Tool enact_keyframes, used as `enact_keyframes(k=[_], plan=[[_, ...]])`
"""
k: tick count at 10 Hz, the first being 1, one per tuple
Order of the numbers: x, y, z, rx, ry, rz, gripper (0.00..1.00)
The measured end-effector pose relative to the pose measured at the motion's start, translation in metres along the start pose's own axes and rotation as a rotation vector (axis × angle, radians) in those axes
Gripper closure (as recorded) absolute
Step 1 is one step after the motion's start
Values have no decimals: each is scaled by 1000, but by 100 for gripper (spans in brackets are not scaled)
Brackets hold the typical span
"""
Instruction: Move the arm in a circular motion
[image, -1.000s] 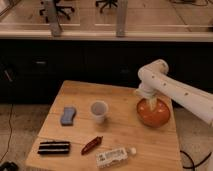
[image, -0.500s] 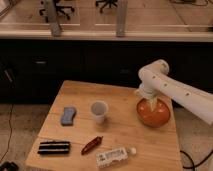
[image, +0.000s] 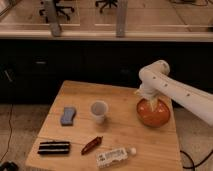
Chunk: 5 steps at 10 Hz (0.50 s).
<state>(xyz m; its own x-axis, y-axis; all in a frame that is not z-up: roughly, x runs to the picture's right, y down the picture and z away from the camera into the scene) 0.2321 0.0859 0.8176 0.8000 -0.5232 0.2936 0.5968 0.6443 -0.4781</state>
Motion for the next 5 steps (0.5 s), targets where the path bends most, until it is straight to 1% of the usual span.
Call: enact_keyframes(k=[5], plan=[[-2, 5, -2, 0, 0, -10, 20]])
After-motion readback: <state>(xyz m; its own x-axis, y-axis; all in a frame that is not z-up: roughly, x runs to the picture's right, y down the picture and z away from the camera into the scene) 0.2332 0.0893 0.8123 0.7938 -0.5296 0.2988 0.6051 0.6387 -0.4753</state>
